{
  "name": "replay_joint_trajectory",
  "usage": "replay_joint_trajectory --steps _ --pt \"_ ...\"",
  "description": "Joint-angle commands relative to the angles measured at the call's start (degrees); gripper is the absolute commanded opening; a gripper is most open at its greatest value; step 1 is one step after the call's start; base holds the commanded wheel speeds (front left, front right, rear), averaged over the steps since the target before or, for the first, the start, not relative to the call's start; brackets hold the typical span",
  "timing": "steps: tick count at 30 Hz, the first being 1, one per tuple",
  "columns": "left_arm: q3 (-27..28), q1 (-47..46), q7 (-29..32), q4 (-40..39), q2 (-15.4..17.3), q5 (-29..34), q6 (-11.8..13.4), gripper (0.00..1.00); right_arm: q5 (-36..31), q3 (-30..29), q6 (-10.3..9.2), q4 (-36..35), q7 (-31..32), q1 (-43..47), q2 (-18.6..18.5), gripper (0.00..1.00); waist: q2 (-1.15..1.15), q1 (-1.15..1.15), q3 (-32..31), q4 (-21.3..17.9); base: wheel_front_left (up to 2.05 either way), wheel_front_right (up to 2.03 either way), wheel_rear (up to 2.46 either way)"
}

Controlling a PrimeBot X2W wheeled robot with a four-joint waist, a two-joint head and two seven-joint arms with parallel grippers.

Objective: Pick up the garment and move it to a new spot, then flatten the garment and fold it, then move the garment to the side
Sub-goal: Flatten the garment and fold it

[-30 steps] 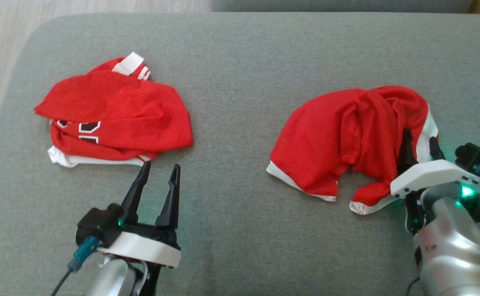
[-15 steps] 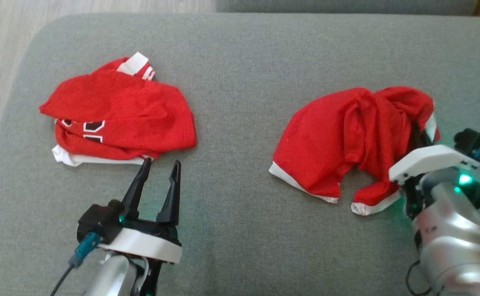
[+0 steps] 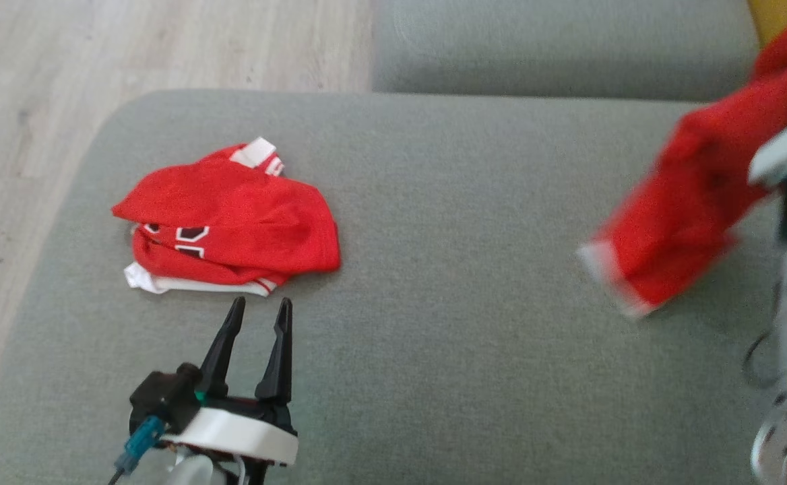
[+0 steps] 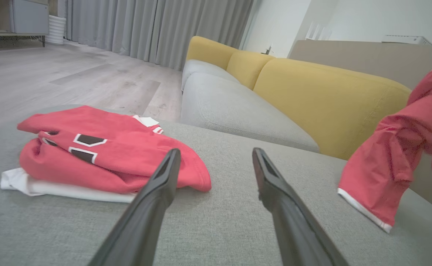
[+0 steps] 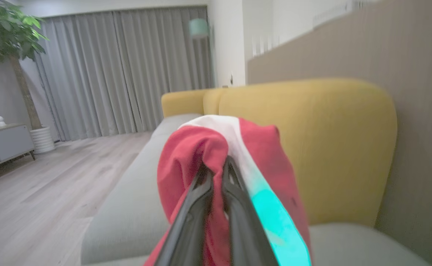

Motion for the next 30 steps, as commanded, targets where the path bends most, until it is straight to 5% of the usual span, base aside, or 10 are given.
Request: replay_joint_trajectory --steps 1,7,13,14,15,20,30 --pt "2.3 -1.4 -0.5 -1.8 0.0 0.4 -0.1 1.00 -1.6 2.6 -0.04 -3.2 0.1 -3.8 0.0 0.00 0.00 0.01 -1.1 0.8 0.00 0.00 0.00" --pt "2.6 -0.3 -0.5 -2.6 -0.6 0.0 -0.2 1.00 -4.0 12.4 -0.04 -7.8 3.2 -2.3 2.7 0.00 0.00 0.01 -1.0 1.7 0.00 0.00 0.00" --pt "1.8 -1.2 -0.5 -3.5 -0.9 -0.7 -0.3 1.00 -0.8 29.6 -0.04 -4.6 4.9 10.2 4.5 0.00 0.00 0.01 0.9 2.6 0.00 0.00 0.00" --pt "1.6 -1.4 -0.5 -3.9 -0.9 -1.2 -0.3 1.00 3.2 34.2 -0.04 -3.2 4.8 12.5 4.6 0.86 0.00 0.01 1.2 2.7 0.00 0.00 0.00" --pt "1.2 -1.5 -0.5 -4.1 -0.9 -1.6 -0.3 1.00 6.7 39.1 -0.04 -2.1 5.0 14.5 4.6 1.00 0.00 0.01 1.4 2.8 0.00 0.00 0.00" --pt "-1.4 -2.6 -0.5 -4.8 0.0 -2.7 -0.4 1.00 16.8 54.5 -0.04 -2.9 4.2 19.8 4.6 1.00 0.00 0.01 2.1 2.9 0.00 0.00 0.00" --pt "-0.7 -2.0 -0.5 -5.7 1.0 -3.4 -0.4 1.00 21.2 54.0 -0.04 -9.4 -0.6 22.1 4.6 1.00 0.00 0.01 1.2 -0.9 0.00 0.00 0.00"
